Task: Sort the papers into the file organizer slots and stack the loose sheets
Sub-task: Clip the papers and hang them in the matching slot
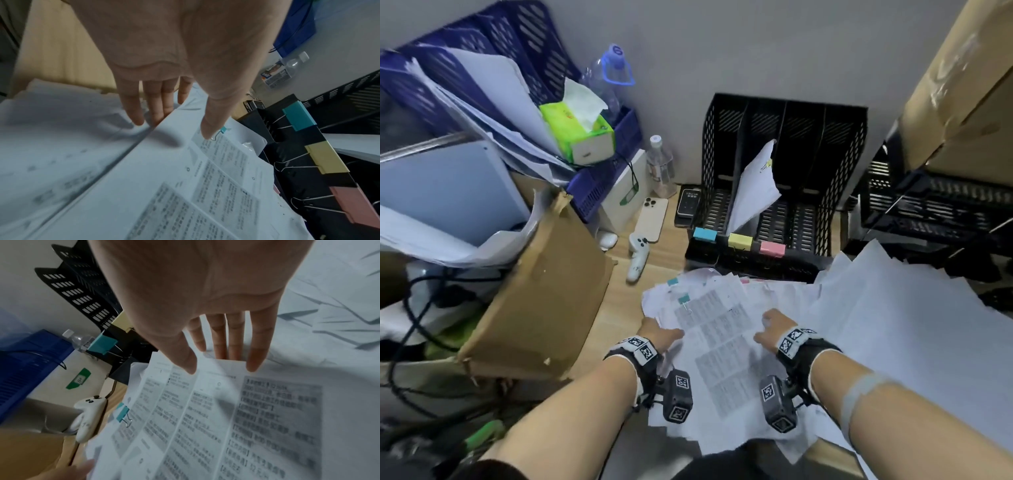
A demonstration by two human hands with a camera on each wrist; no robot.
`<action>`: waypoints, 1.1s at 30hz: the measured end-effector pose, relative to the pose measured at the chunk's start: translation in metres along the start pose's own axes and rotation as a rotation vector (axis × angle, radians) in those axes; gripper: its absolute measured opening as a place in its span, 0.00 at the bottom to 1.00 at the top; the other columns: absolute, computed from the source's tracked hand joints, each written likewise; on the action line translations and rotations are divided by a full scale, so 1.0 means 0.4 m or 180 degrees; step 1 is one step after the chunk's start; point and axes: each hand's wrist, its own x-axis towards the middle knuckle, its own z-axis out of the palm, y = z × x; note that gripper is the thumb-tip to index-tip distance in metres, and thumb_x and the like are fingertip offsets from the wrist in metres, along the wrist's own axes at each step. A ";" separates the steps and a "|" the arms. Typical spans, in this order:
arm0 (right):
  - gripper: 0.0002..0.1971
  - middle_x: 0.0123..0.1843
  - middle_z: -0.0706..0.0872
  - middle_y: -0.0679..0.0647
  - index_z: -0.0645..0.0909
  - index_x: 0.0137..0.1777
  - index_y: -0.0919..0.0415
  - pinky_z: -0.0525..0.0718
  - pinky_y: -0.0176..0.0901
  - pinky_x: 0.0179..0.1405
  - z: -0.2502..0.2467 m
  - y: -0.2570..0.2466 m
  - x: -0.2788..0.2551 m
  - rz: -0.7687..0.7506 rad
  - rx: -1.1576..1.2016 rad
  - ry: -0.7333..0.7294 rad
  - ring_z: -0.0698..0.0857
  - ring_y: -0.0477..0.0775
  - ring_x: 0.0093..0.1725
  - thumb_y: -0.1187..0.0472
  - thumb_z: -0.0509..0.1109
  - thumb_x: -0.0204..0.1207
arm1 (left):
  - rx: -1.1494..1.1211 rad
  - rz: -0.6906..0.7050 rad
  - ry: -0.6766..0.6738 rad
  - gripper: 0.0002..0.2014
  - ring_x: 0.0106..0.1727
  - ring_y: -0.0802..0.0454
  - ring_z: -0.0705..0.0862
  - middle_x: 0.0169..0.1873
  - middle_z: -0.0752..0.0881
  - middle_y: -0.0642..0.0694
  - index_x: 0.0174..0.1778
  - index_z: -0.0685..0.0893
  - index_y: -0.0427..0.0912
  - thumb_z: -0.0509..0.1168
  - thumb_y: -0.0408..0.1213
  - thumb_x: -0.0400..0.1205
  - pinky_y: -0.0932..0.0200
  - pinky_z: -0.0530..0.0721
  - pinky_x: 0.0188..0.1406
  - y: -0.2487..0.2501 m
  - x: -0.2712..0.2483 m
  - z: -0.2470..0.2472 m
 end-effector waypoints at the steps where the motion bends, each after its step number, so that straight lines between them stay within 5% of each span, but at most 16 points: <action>1: 0.27 0.70 0.79 0.57 0.70 0.72 0.56 0.83 0.47 0.62 0.008 0.009 -0.001 -0.0038 -0.0028 0.0044 0.83 0.60 0.62 0.54 0.68 0.73 | -0.0001 0.0102 0.0088 0.32 0.64 0.36 0.85 0.64 0.83 0.38 0.70 0.72 0.31 0.76 0.43 0.75 0.51 0.86 0.57 -0.005 -0.015 0.005; 5: 0.13 0.55 0.81 0.50 0.76 0.56 0.50 0.81 0.41 0.47 0.015 0.039 -0.012 -0.0214 0.0185 0.0184 0.83 0.55 0.49 0.55 0.71 0.73 | -0.0427 0.0293 0.0354 0.24 0.61 0.40 0.85 0.65 0.83 0.39 0.71 0.77 0.38 0.72 0.36 0.78 0.52 0.81 0.63 -0.024 -0.036 0.024; 9: 0.07 0.46 0.84 0.49 0.77 0.46 0.50 0.80 0.39 0.40 0.000 0.057 -0.030 -0.0280 0.0295 0.0327 0.84 0.52 0.42 0.57 0.72 0.71 | -0.0907 0.0412 0.0389 0.12 0.39 0.42 0.82 0.55 0.89 0.29 0.44 0.80 0.49 0.74 0.35 0.69 0.45 0.87 0.50 -0.015 -0.031 0.034; 16: 0.10 0.34 0.85 0.47 0.79 0.30 0.52 0.77 0.33 0.30 -0.026 0.080 -0.053 -0.0319 0.0369 0.0434 0.84 0.48 0.37 0.61 0.72 0.72 | -0.0464 0.0471 0.0760 0.06 0.41 0.39 0.87 0.41 0.90 0.43 0.36 0.82 0.49 0.73 0.35 0.73 0.51 0.88 0.48 0.015 -0.041 0.035; 23: 0.09 0.36 0.88 0.52 0.79 0.32 0.51 0.86 0.41 0.36 -0.030 0.104 -0.050 -0.0321 0.0379 0.0611 0.89 0.59 0.40 0.63 0.64 0.72 | -0.0209 0.0430 0.0838 0.13 0.51 0.39 0.86 0.54 0.87 0.39 0.54 0.80 0.45 0.74 0.39 0.76 0.54 0.85 0.52 0.023 -0.036 0.053; 28: 0.09 0.35 0.84 0.54 0.75 0.36 0.54 0.82 0.42 0.34 -0.019 0.130 -0.038 -0.0225 0.0339 0.0763 0.82 0.58 0.34 0.67 0.59 0.74 | 0.0143 0.0682 0.0933 0.28 0.64 0.37 0.83 0.69 0.77 0.37 0.71 0.76 0.44 0.75 0.39 0.75 0.50 0.82 0.65 0.023 -0.025 0.070; 31: 0.10 0.32 0.80 0.52 0.73 0.36 0.54 0.74 0.39 0.29 -0.003 0.149 -0.033 -0.0122 0.0378 0.0817 0.76 0.55 0.31 0.69 0.58 0.73 | 0.0267 0.0757 0.0475 0.31 0.69 0.41 0.82 0.69 0.81 0.41 0.75 0.74 0.42 0.74 0.42 0.76 0.51 0.79 0.68 0.026 -0.019 0.086; 33: 0.09 0.33 0.79 0.52 0.72 0.37 0.54 0.73 0.39 0.28 0.007 0.156 -0.028 -0.0097 0.0460 0.0763 0.76 0.54 0.31 0.69 0.58 0.73 | 0.0250 0.0735 0.0353 0.24 0.64 0.42 0.84 0.59 0.85 0.44 0.67 0.77 0.44 0.73 0.43 0.76 0.52 0.81 0.66 0.029 -0.016 0.097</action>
